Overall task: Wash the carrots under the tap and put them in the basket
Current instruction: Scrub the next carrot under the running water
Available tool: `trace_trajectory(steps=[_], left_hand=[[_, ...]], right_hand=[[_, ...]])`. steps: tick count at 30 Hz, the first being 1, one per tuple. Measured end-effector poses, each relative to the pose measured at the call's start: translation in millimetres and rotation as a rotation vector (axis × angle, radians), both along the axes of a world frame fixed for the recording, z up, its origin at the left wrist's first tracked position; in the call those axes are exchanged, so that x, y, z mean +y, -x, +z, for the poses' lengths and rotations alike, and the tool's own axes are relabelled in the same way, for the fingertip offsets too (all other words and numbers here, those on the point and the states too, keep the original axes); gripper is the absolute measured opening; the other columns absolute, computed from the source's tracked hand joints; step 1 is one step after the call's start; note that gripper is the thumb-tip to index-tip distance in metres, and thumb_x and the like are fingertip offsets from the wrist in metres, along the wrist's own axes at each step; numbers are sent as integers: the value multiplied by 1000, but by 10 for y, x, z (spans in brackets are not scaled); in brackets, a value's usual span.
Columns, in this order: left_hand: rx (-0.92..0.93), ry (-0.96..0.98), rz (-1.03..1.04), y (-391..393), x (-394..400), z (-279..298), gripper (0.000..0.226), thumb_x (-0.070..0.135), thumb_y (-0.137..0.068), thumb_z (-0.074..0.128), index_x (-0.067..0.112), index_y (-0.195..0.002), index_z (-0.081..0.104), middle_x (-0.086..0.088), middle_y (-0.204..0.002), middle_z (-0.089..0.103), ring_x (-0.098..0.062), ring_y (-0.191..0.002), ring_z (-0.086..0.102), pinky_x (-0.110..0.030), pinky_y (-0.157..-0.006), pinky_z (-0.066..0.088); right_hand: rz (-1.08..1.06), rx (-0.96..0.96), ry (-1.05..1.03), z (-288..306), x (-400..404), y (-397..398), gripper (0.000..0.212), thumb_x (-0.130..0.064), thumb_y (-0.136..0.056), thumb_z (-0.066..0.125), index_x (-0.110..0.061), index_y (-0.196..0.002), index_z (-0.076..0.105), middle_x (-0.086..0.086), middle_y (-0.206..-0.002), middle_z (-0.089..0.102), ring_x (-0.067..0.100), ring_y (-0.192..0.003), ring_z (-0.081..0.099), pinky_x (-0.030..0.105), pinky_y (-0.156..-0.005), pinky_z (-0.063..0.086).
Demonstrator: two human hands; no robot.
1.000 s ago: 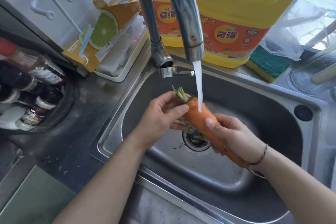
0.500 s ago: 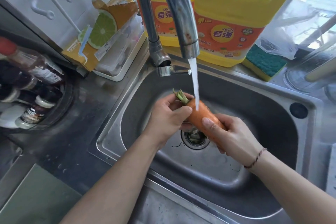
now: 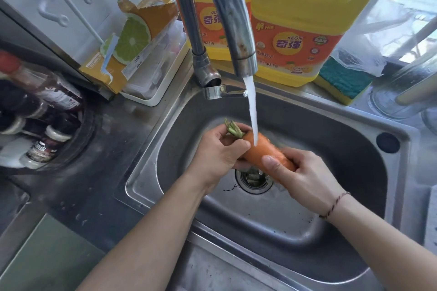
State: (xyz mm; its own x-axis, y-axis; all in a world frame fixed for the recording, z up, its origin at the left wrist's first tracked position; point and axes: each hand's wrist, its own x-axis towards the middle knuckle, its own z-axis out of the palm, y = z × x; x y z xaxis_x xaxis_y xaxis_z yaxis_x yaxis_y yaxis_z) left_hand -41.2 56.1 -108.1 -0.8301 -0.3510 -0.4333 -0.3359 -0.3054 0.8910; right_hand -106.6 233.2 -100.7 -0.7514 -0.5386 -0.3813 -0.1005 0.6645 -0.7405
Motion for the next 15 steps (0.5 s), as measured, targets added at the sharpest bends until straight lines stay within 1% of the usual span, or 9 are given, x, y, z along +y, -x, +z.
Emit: trace_trajectory(steps=[1, 3, 5, 6, 8, 10, 12, 14, 15], left_hand=[[3, 5, 11, 14, 22, 0, 30, 10, -73, 66, 9, -103, 67, -15, -103, 72, -25, -86, 72, -49, -72, 62], [4, -10, 31, 39, 53, -7, 21, -2, -83, 65, 9, -101, 66, -6, -89, 73, -17, -77, 70, -41, -68, 62], [11, -31, 19, 33, 36, -15, 23, -9, -89, 58, 7, -104, 65, 5, -77, 71, -13, -75, 70, -36, -66, 62], [23, -45, -7, 23, 4, -23, 25, -9, -90, 57, 6, -108, 65, 7, -78, 71, -13, -79, 70, -36, -67, 62], [58, -86, -65, -9, -65, -45, 28, -6, -89, 62, 7, -114, 64, 7, -87, 73, -18, -90, 69, -38, -72, 61], [59, -112, -87, -31, -104, -50, 33, 2, -83, 67, 10, -115, 64, 1, -96, 73, -24, -97, 68, -41, -76, 61], [27, -106, -49, -26, -88, -37, 29, -2, -86, 68, 9, -113, 64, -8, -101, 70, -29, -98, 68, -44, -77, 62], [-2, -91, -15, 5, -48, -18, 24, -3, -87, 67, 11, -106, 65, -7, -98, 70, -27, -94, 69, -46, -76, 62], [-10, -87, -7, 13, -36, -18, 24, -1, -84, 70, 13, -103, 66, -5, -94, 70, -25, -91, 69, -47, -76, 62]], right_hand=[[5, 74, -43, -3, 0, -19, 61, -88, -69, 39, -32, -78, 63, -7, -59, 64, 14, -57, 60, 38, -57, 52], [10, 206, -119, -4, -3, -51, 63, -89, -72, 33, -32, -79, 60, -10, -60, 63, 11, -60, 60, 34, -57, 50], [3, 248, -132, -5, -8, -52, 62, -88, -75, 35, -31, -78, 59, -10, -59, 61, 10, -59, 58, 32, -55, 46], [5, 222, -100, -9, -10, -39, 61, -86, -75, 38, -30, -78, 60, -9, -57, 60, 10, -58, 57, 32, -54, 45], [7, 117, 2, -34, 1, 7, 59, -84, -72, 42, -29, -77, 62, -9, -57, 61, 12, -54, 56, 36, -54, 48], [7, 60, 36, -48, 6, 39, 55, -84, -70, 44, -32, -77, 62, -9, -59, 62, 13, -53, 55, 38, -55, 48], [18, 92, 4, -42, -1, 23, 54, -85, -70, 42, -35, -78, 62, -11, -59, 63, 12, -54, 57, 37, -55, 49], [33, 170, -57, -28, -15, -8, 59, -87, -70, 37, -34, -82, 62, -11, -60, 63, 9, -59, 60, 34, -57, 49], [42, 205, -85, -24, -21, -16, 62, -87, -70, 35, -34, -84, 62, -12, -60, 63, 9, -61, 60, 33, -57, 49]])
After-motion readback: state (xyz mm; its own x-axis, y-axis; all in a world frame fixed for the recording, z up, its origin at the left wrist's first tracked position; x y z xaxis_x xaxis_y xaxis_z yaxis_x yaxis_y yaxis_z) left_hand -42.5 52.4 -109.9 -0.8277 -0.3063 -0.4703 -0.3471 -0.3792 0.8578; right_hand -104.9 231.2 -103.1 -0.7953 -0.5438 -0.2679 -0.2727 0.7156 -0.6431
